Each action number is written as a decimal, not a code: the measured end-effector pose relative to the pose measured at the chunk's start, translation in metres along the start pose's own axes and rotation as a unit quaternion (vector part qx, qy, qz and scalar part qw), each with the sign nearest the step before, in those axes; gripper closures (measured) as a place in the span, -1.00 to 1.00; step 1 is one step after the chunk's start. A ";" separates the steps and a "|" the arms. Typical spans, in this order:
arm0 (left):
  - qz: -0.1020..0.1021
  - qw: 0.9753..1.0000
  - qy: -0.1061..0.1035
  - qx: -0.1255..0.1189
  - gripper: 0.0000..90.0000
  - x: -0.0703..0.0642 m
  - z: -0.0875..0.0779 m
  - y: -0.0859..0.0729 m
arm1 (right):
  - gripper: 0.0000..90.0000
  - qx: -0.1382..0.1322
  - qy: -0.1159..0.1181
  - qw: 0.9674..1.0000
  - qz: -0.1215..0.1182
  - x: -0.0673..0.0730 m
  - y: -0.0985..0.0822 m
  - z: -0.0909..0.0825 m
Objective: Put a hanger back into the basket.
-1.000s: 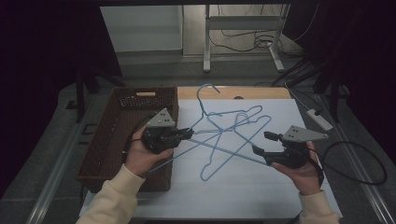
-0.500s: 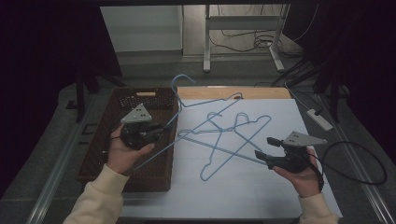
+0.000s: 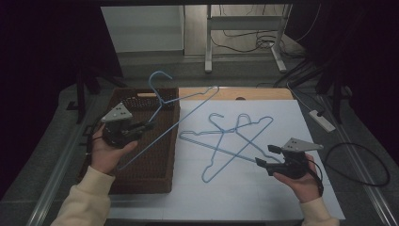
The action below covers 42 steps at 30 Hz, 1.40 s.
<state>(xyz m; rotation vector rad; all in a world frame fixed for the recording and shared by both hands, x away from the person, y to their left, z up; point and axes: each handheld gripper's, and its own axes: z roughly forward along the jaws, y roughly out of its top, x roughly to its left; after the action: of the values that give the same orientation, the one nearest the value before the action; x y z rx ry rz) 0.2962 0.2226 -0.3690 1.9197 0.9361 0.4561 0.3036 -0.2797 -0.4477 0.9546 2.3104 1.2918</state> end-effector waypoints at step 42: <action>-0.051 0.992 0.103 0.046 0.91 0.079 -0.020 -0.052 | -0.40 0.019 -0.001 1.000 0.008 -0.005 -0.009 0.006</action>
<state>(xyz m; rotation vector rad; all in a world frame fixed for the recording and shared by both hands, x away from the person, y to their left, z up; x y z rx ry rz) 0.3125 0.3091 -0.4083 1.9221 1.2021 0.5668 0.3071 -0.2831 -0.4587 0.9885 2.3391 1.2572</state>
